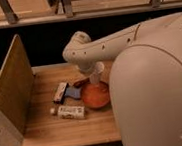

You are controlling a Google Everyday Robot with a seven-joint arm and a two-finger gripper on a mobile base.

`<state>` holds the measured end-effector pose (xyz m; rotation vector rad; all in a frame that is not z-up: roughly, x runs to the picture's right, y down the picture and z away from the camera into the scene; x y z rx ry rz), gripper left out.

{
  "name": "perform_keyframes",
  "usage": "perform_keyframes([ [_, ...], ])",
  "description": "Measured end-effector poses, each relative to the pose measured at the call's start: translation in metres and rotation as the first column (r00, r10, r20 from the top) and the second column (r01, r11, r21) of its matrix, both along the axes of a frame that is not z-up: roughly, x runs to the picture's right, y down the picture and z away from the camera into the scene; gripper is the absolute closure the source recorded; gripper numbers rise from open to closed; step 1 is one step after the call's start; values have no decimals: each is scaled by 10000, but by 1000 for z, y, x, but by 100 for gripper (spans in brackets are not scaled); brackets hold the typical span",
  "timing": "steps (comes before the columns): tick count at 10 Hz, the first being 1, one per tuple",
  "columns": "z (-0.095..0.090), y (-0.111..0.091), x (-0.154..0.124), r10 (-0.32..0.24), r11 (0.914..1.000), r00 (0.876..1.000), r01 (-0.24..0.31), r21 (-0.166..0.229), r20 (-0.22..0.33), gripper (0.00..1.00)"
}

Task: Place the ceramic cup in the ceramic bowl

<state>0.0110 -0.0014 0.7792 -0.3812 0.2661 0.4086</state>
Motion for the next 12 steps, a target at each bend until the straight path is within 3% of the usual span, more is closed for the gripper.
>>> perform_keyframes([
  [2,14,17,-20,-418,9982,9984,433,-421,370,100],
  [7,37,40,-26,-642,9895,9970,693,-1268,439,96],
  [9,45,53,-27,-635,9811,9968,713,-1799,484,75],
  [12,51,51,-17,-648,9778,9977,670,-1988,175,44],
])
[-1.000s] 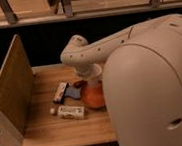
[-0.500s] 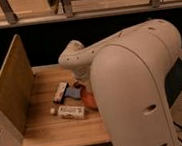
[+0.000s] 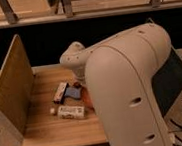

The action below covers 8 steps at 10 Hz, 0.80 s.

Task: Place the ceramic cup in the ceramic bowl

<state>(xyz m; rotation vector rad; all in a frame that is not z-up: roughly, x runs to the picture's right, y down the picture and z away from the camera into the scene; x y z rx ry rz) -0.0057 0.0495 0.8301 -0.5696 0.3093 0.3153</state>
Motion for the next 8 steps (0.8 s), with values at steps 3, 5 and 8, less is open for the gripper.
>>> perform_keyframes([
  [3,3,-3,1,-13,10000,9999,13,-33,-134,21],
  [5,5,-2,0,-22,10000,9999,21,-93,-148,20],
  [8,5,-5,-2,-40,10000,9999,39,-65,-101,20],
])
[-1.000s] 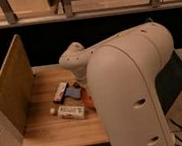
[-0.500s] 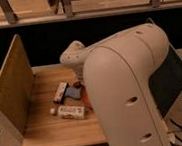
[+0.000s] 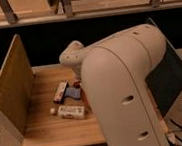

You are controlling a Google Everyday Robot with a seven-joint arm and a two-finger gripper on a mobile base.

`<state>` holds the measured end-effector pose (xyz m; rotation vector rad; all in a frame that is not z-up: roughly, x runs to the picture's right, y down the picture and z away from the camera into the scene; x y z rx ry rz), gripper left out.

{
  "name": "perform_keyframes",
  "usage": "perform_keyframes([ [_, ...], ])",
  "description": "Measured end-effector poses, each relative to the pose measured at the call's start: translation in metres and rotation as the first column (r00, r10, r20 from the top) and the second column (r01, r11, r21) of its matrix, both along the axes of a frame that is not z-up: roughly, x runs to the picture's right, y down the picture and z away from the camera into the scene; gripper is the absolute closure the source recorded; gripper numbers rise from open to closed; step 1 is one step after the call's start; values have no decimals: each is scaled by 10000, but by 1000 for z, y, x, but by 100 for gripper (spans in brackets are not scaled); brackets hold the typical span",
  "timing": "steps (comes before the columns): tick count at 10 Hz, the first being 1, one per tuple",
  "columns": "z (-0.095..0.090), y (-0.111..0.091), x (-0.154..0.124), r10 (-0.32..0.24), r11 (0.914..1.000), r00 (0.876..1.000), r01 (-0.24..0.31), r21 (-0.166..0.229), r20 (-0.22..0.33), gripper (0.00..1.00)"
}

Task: Place the ceramic cup in the ceramic bowl

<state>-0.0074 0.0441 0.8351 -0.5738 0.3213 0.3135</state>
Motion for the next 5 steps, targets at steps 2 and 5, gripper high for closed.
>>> perform_keyframes([
  [2,-9,-20,-6,-58,9989,9997,47,468,232,20],
  [5,-57,-85,-24,-136,9715,9947,-109,2369,1015,20],
])
